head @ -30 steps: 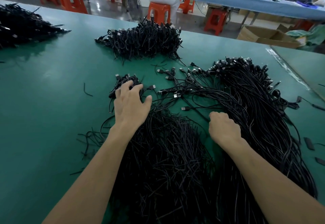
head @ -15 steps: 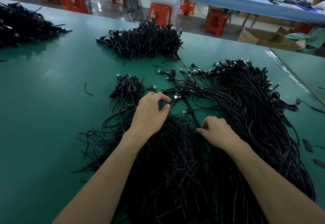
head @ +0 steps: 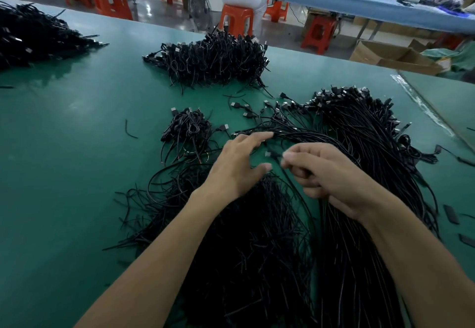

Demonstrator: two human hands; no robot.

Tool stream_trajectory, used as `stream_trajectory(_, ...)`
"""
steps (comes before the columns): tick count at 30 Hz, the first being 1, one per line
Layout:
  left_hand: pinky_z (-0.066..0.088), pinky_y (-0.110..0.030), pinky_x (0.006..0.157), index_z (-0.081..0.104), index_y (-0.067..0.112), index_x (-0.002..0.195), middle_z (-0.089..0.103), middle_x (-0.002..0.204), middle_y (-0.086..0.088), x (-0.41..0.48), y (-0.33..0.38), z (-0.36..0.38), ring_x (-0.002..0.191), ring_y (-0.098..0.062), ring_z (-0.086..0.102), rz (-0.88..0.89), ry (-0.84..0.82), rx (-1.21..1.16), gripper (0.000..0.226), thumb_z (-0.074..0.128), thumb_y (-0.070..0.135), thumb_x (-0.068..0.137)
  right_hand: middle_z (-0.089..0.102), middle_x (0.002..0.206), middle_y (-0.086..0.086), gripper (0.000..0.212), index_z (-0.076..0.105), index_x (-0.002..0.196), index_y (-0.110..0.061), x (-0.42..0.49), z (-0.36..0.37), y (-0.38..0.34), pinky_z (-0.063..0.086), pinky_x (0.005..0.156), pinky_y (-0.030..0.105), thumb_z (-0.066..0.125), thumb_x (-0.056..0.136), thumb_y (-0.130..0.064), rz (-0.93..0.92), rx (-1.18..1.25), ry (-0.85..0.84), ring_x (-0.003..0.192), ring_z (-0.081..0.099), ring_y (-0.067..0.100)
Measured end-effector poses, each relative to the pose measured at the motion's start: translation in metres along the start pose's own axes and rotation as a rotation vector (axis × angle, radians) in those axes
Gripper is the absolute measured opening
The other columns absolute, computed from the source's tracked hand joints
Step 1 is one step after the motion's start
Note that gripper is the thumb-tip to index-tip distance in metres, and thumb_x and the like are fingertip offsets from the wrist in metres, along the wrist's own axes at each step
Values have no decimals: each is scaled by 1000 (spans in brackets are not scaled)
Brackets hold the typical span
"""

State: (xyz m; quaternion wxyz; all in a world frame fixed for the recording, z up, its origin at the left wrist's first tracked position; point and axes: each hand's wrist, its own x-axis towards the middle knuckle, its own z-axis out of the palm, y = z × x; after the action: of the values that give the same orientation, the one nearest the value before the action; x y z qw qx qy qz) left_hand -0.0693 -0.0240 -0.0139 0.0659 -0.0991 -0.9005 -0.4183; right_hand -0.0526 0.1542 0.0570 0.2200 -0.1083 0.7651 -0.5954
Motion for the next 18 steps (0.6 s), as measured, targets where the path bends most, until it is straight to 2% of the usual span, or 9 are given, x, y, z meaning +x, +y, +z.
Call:
stream_trajectory(2, 40, -44, 108, 52, 31, 141, 56, 134, -1, 5, 4, 6, 126, -22, 46, 85, -62, 23, 47, 59, 28, 94, 46, 51, -14, 30, 68, 70, -22, -15, 16, -20, 31, 42, 9, 59, 97, -28, -194, -131, -79, 44, 37, 2)
stream_trajectory(5, 46, -42, 99, 67, 19, 106, 58, 114, 1, 12, 2, 11, 111, -19, 52, 69, -21, -21, 18, 51, 25, 102, 51, 49, -11, 28, 67, 62, -26, -33, 26, -38, 32, 48, 12, 63, 89, -29, -362, -143, -208, 46, 41, 2)
stream_trajectory(8, 48, -31, 99, 69, 11, 111, 62, 122, -8, 20, -4, 5, 111, -14, 56, -112, 157, -213, 32, 42, 27, 107, 46, 49, -8, 23, 60, 50, -24, -43, 12, -39, 29, 50, 25, 57, 72, -30, -373, -10, -266, 48, 33, 16)
stream_trajectory(10, 50, -13, 81, 67, 12, 106, 68, 114, -8, 21, -6, -8, 98, -7, 62, -194, 356, -412, 39, 34, 33, 108, 43, 49, -4, 24, 55, 46, -22, -44, -4, -33, 33, 52, 22, 57, 68, -31, -311, 9, -180, 49, 31, 18)
stream_trajectory(11, 51, -14, 70, 66, 14, 96, 70, 99, -4, 22, -8, -15, 84, -5, 64, -203, 477, -467, 41, 33, 36, 108, 43, 50, -2, 27, 53, 45, -21, -41, -12, -28, 34, 52, 21, 58, 68, -33, -256, -65, -102, 50, 33, 17)
stream_trajectory(13, 46, -23, 54, 61, 18, 79, 62, 70, 3, 23, -12, -29, 58, -6, 57, -175, 642, -331, 43, 37, 41, 107, 46, 56, 6, 35, 60, 49, -18, -33, -26, -12, 34, 52, 24, 61, 80, -34, -93, -363, 83, 53, 36, 18)
stream_trajectory(15, 41, -27, 49, 58, 18, 74, 57, 61, 5, 21, -11, -37, 49, -8, 49, -133, 638, -93, 40, 49, 45, 102, 59, 66, 9, 28, 74, 72, -21, -23, -35, 7, 36, 50, 26, 58, 93, -31, 94, -683, 225, 54, 43, 16)
stream_trajectory(16, 42, -25, 47, 58, 18, 75, 57, 60, 7, 19, -8, -39, 47, -7, 49, -107, 565, -8, 37, 56, 45, 99, 67, 77, 5, 22, 75, 95, -22, -21, -34, 14, 40, 50, 23, 55, 95, -32, 167, -797, 250, 55, 48, 13)
stream_trajectory(18, 39, -16, 44, 56, 24, 75, 56, 62, 10, 13, -1, -39, 48, -5, 49, -65, 313, 107, 29, 65, 44, 94, 68, 105, 0, 42, 53, 138, -23, -18, -28, 21, 47, 63, 21, 55, 98, -36, 229, -870, 217, 76, 59, 10)
